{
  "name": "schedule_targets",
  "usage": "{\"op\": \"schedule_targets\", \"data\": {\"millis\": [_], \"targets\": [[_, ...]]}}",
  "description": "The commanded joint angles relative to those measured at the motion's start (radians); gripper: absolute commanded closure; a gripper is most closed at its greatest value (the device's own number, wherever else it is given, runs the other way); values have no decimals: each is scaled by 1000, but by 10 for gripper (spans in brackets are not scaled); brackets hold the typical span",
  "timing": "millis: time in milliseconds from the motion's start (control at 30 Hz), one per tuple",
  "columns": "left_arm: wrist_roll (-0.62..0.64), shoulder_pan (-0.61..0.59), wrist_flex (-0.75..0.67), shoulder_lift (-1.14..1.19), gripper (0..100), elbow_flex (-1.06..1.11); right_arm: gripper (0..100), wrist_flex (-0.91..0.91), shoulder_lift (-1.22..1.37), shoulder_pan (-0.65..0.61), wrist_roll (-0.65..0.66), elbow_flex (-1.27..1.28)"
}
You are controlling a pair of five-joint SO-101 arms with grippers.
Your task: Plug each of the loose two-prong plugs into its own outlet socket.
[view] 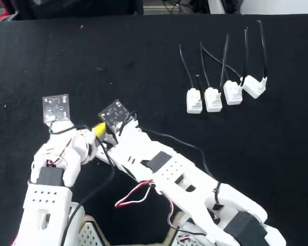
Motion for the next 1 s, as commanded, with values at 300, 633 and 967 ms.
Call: {"op": "schedule_targets", "data": {"millis": [300,633,967], "targets": [[-41,44,-11,-20,711,18,987,20,-458,-6,-3,180],[-43,42,-5,-25,711,22,988,26,-487,38,-5,180],[-38,-156,25,-18,711,-39,988,431,-456,63,106,-33]]}}
